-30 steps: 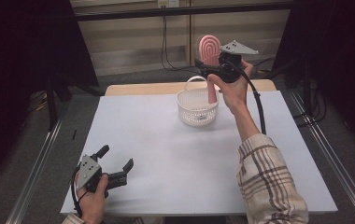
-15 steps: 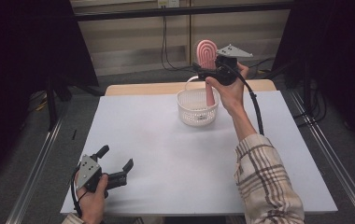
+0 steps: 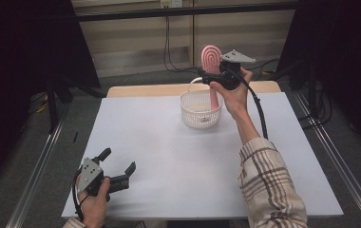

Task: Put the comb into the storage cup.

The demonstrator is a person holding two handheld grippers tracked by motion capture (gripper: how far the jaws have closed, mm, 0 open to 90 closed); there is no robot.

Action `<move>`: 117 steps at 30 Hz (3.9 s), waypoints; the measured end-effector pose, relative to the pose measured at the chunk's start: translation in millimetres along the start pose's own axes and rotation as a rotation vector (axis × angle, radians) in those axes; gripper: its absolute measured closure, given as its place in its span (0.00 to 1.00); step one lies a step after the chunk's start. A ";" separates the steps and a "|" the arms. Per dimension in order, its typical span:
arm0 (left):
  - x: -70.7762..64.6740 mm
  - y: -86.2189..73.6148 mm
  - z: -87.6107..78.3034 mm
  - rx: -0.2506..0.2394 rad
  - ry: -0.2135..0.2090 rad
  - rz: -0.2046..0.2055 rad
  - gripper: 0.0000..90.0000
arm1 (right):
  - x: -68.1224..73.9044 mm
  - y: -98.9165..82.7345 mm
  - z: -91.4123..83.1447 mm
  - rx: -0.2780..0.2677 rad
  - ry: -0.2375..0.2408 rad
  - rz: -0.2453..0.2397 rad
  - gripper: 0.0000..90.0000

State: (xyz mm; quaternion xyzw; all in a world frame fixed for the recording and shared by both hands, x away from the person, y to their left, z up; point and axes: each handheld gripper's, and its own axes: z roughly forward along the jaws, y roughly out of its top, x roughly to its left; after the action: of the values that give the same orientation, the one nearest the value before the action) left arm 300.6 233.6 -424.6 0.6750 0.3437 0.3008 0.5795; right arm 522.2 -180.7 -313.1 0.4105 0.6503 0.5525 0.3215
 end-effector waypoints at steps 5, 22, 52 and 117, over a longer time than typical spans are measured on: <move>0.3 0.1 0.0 0.000 0.001 0.004 0.02 | -1.2 -2.8 0.2 0.002 -0.004 0.005 0.21; -0.2 0.4 -0.4 -0.004 0.003 -0.002 0.02 | -3.3 -22.7 4.0 0.014 -0.012 0.022 0.21; -0.7 0.4 0.2 -0.006 0.000 -0.006 0.02 | -8.4 -60.0 13.3 0.113 -0.033 -0.007 0.21; 0.1 0.6 0.7 -0.001 0.001 0.005 0.02 | 18.0 -58.5 33.6 0.157 0.036 -0.039 0.17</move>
State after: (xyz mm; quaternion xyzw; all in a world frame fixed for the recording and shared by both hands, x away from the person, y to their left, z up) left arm 301.3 233.3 -424.1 0.6755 0.3422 0.3029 0.5786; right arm 532.8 -152.5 -376.0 0.4117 0.7050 0.5009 0.2874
